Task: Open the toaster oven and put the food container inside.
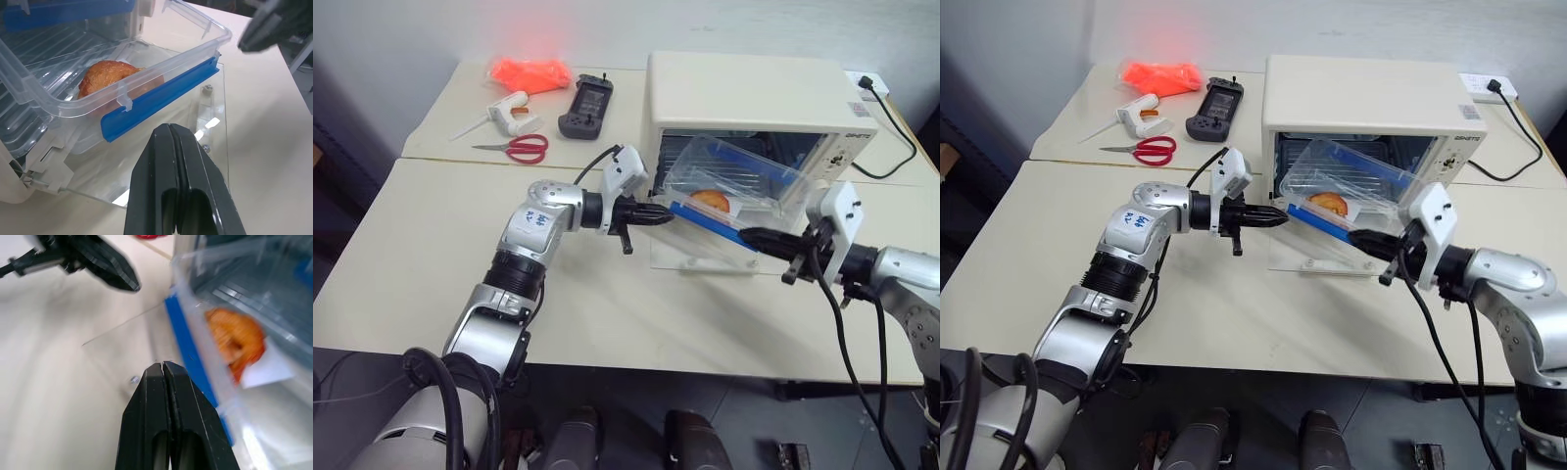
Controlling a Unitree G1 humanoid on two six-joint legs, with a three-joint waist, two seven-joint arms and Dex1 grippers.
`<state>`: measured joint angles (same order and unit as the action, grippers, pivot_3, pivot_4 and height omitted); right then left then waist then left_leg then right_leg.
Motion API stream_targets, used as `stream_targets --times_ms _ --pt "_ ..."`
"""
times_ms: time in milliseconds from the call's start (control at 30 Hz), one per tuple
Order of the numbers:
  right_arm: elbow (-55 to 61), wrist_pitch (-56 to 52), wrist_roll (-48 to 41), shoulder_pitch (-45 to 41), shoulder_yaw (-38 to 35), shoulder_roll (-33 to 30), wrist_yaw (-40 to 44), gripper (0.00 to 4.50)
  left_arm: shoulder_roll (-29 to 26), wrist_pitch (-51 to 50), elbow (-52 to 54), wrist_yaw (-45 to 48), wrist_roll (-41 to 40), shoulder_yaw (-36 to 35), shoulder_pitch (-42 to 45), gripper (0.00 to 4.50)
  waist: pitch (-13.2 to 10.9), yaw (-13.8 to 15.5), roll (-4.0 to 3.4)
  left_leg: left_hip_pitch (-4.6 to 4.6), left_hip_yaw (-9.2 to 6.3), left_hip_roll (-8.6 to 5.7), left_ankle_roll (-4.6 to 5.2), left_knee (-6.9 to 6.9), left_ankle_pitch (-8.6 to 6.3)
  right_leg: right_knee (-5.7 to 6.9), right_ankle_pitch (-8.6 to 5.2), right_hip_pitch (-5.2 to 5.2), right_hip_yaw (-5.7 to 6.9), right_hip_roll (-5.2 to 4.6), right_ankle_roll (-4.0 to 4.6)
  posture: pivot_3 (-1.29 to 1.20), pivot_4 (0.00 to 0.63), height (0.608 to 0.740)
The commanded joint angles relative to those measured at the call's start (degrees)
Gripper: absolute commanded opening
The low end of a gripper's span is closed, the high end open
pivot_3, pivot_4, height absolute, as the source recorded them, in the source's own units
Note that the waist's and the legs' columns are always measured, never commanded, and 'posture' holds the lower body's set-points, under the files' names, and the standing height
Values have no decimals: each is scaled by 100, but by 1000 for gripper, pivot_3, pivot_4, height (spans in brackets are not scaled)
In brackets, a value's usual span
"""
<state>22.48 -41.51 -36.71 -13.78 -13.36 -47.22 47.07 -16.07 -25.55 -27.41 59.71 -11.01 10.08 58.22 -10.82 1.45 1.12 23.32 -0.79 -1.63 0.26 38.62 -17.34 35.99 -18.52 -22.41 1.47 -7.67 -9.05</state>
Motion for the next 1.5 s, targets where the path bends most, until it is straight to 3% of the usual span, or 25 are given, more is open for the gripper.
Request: stream_targets --times_ms 33,467,867,1067,1333,1500 --pt "313 -10 -70 176 -218 -185 42 57 -21 64 95 78 -37 -50 208 0 0 -1 0 0 0 0 0 3 0 2 0 0 -1 0 0 0 150 740" --pt "-1712 966 1492 -857 738 69 -357 57 -57 49 82 129 -23 -49 327 0 0 -19 0 -1 6 2 0 7 0 5 0 -3 -7 2 0 0 150 740" --pt "-1452 950 1403 -846 452 8 -234 57 -61 32 254 122 -29 -26 146 0 0 -12 0 1 4 3 0 9 0 5 0 -3 -4 2 0 0 150 740" --pt "-1994 1304 1732 -1513 730 514 -533 57 -5 285 -233 -6 140 -8 264 0 0 -75 -1 -1 11 4 -1 10 1 7 0 -4 -9 3 0 0 150 740" --pt "-3553 2115 2421 -2619 1036 1143 -898 57 360 1097 -1675 -506 479 -120 898 0 0 -173 0 1 13 5 -2 6 1 9 0 -10 -8 4 0 0 150 740" --pt "-4348 2651 2788 -3059 1034 1353 -1145 57 493 1341 -2032 -591 495 -197 1105 0 0 -237 -1 0 17 9 -5 -3 2 12 0 -18 -9 5 0 0 150 740"
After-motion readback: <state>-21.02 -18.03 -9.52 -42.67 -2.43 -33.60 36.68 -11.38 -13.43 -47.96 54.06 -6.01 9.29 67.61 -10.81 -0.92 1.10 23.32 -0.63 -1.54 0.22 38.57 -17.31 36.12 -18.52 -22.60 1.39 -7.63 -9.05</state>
